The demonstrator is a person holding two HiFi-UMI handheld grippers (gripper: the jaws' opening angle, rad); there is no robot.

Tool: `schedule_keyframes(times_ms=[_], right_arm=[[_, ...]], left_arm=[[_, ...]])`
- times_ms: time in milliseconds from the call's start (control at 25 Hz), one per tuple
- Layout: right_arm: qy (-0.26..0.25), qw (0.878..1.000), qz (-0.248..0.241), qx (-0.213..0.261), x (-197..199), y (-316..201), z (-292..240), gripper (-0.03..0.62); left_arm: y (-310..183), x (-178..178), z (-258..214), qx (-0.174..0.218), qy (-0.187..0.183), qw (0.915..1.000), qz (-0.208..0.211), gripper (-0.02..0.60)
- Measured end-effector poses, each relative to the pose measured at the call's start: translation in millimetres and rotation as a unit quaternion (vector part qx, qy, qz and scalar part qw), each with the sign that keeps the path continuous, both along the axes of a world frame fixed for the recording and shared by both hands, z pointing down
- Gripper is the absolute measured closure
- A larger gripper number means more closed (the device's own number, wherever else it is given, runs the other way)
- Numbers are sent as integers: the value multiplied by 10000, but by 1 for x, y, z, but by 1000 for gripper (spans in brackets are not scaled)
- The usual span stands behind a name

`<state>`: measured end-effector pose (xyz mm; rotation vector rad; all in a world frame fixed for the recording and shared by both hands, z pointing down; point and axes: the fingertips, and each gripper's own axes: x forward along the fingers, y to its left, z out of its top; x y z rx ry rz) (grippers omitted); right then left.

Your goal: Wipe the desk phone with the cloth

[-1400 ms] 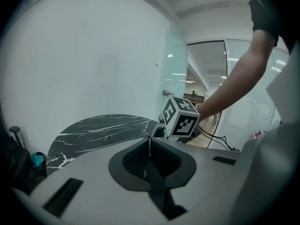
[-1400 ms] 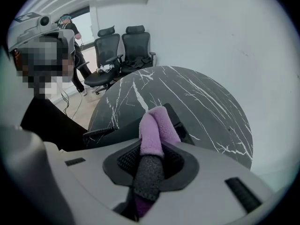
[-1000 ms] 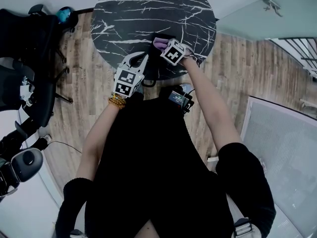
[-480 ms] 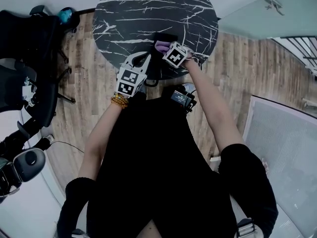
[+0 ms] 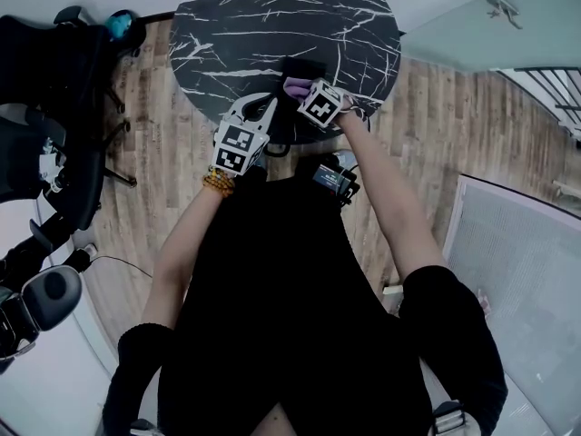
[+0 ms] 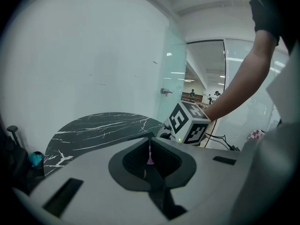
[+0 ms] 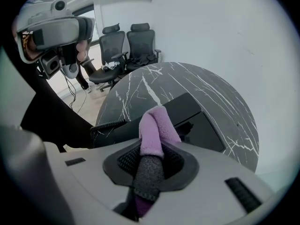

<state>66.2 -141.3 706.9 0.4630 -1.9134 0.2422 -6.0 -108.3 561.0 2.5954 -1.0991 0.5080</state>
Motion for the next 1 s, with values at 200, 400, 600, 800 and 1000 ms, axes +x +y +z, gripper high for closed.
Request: schedule_keyframes(times_ms=[200, 400, 600, 800, 1000], right_arm=[[-20, 9999, 15, -104, -3, 6, 4, 510], [-41, 9998, 33, -187, -3, 13, 7, 510], [23, 9995, 23, -312, -2, 20, 10, 511], [-42, 9994, 56, -352, -3, 26, 12, 511], [-59, 9991, 31, -410, -5, 32, 16, 511]], left_arm=[[-1, -3, 1, -3, 7, 10000, 4, 560], [-1, -2, 1, -5, 24, 10000, 5, 560], [-1, -1, 2, -9, 16, 10000, 29, 560], [0, -2, 3, -34, 0, 10000, 30, 560], [0, -2, 4, -46, 6, 10000, 27, 560]])
